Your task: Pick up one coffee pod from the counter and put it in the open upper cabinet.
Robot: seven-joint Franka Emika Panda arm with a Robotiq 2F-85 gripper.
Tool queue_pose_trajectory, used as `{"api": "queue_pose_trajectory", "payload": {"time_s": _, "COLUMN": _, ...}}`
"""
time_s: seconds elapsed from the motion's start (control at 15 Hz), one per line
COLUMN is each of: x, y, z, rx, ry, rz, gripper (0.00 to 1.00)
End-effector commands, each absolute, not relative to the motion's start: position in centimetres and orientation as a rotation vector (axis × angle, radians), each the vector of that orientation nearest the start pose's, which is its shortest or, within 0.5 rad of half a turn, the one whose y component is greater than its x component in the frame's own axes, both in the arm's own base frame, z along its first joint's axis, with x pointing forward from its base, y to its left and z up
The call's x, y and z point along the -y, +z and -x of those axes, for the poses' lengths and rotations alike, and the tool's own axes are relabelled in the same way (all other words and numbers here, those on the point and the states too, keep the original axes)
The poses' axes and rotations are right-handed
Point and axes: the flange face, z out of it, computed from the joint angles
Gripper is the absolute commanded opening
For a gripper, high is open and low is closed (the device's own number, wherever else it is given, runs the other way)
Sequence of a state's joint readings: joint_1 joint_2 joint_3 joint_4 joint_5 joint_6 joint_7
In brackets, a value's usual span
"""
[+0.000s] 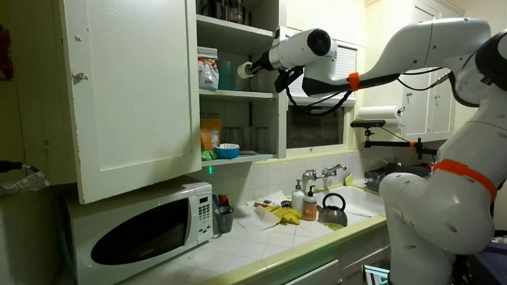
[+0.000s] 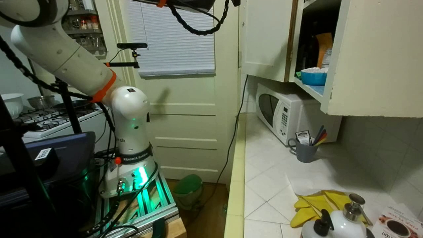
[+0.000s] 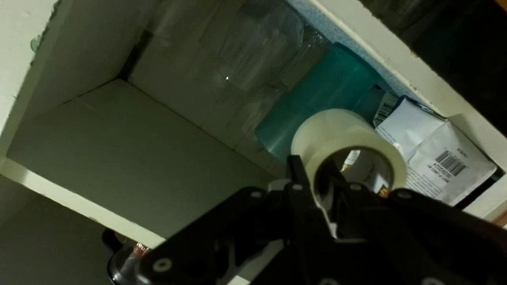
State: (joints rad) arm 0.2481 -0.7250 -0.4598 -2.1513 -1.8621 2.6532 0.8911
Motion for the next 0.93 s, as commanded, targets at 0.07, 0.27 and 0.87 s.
{"api": "queue_pose_trajectory", "payload": {"time_s": 0.07, "x": 15.2, "y": 74.2, "z": -38.3, "rx": 0.05, "ry": 1.473, "rz": -1.718, "gripper": 0.03}}
{"api": "queue_pose_trajectory", "payload": {"time_s": 0.27, "x": 15.9, "y": 74.4, "z": -40.3, "rx": 0.077, "ry": 1.444, "rz": -1.729, "gripper": 0.03}}
{"api": "queue_pose_trajectory", "payload": {"time_s": 0.87, "x": 17.2, "y": 75.1, "z": -46.6, "rx": 0.159, "ry": 1.404, "rz": -1.82, "gripper": 0.03}}
